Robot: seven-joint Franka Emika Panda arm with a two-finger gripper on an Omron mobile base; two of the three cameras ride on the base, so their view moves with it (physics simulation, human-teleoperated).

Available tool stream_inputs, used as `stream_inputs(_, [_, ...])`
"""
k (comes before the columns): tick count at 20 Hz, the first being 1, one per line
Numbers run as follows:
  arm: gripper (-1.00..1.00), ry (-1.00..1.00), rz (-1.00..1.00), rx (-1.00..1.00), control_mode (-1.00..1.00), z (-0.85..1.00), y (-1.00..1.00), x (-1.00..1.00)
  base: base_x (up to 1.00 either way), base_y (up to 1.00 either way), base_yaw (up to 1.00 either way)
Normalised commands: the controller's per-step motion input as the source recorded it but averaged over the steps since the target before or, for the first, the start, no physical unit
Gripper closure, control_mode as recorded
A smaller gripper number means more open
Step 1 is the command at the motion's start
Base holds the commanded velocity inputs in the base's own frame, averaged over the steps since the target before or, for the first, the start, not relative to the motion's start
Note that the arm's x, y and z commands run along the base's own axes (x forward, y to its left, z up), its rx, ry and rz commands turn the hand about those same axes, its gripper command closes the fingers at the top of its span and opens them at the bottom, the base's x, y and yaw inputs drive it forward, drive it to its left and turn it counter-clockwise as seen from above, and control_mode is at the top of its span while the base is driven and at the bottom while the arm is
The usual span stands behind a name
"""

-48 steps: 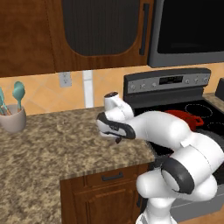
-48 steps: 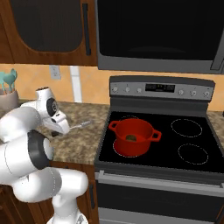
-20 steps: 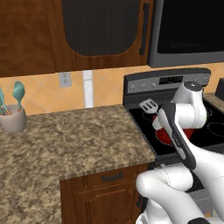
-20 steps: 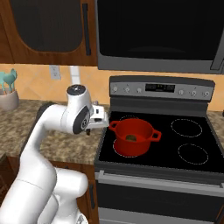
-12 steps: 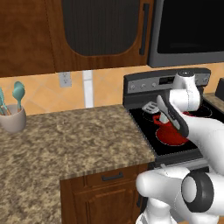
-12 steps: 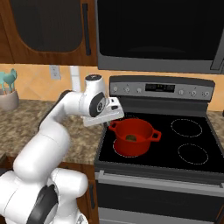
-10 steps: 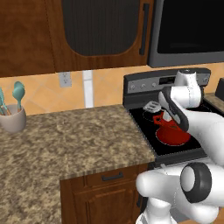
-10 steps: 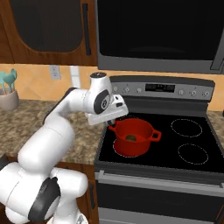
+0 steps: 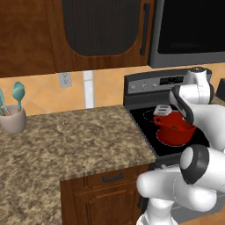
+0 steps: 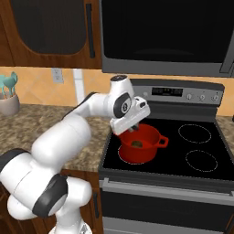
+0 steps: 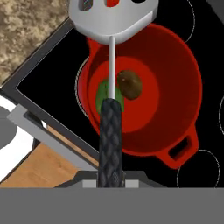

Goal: Put the mushroom and avocado in the pot. Retrieve the spatula and lightly stir the vegetables in the pot.

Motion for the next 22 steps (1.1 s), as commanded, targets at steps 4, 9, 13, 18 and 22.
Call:
stream_inputs(4, [1.0, -0.08, 0.11, -0.12, -1.0, -0.02, -0.52, 0.01, 0.0, 0.0, 0.0])
stream_inputs(9, [1.0, -0.17, 0.23, -0.08, -1.0, 0.0, -0.53, 0.1, 0.0, 0.0, 0.0])
stream_inputs(13, [1.0, -0.18, 0.28, -0.12, -1.0, 0.0, -0.49, 0.19, 0.0, 0.0, 0.0])
stream_inputs(18, [1.0, -0.11, 0.21, -0.14, -1.0, 0.0, -0.47, 0.17, 0.0, 0.0, 0.0])
stream_inputs(22, [1.0, -0.11, 0.24, -0.24, -1.0, 0.0, -0.23, 0.35, 0.0, 0.0, 0.0])
